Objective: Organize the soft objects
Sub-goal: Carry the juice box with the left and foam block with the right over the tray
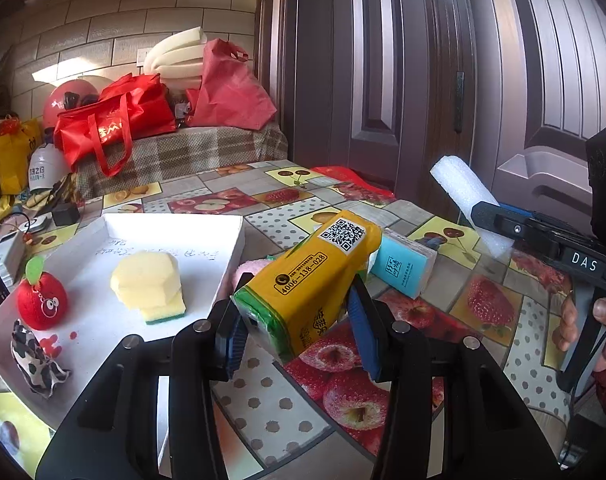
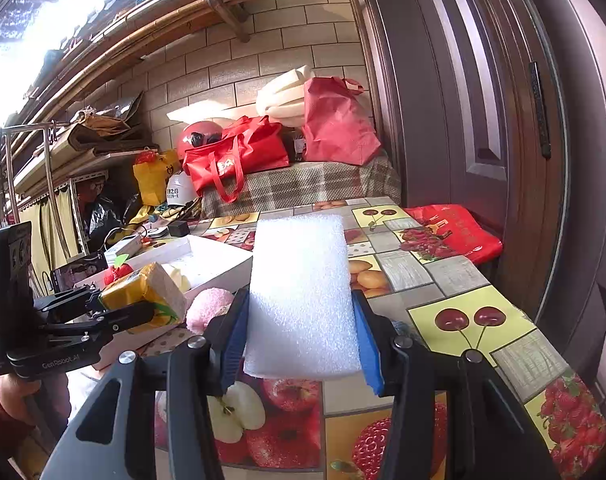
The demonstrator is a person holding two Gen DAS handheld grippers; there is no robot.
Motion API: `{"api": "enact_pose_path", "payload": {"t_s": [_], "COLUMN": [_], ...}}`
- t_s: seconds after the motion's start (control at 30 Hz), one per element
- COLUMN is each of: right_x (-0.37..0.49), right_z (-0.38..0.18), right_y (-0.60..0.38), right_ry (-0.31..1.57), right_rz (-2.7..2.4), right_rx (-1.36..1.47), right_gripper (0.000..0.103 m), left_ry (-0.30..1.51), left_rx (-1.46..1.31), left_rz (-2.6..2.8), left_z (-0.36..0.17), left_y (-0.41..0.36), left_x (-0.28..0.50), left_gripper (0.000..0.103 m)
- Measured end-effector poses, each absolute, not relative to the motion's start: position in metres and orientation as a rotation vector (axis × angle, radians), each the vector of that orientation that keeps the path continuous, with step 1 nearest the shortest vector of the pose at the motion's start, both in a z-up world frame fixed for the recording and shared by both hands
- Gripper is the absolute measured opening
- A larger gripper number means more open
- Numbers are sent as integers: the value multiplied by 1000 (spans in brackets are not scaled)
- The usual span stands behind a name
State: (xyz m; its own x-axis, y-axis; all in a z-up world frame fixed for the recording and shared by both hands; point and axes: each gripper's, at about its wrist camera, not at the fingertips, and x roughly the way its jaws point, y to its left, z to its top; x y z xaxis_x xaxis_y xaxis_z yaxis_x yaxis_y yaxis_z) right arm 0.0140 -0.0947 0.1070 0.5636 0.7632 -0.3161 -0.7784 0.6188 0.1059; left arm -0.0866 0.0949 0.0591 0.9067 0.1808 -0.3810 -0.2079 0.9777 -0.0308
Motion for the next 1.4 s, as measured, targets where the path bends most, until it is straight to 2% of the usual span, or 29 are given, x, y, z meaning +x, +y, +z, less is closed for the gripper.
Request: {"api": "enact_pose_path", "payload": {"t_s": [0.8, 1.4], "right_x": [-23, -34], "right_z": [104, 93], "right_y": [-43, 20], "right_ry": [289, 367], "right_rz": [971, 1055], "right_rx": [-151, -222], "right_gripper": [49, 49], "left_ry": [323, 287], "left_rx": [-67, -113], "left_rz": [371, 554], "left_z": [57, 55], "left_y": [141, 202], "left_x": [-131, -152], "left_gripper": [45, 45]}}
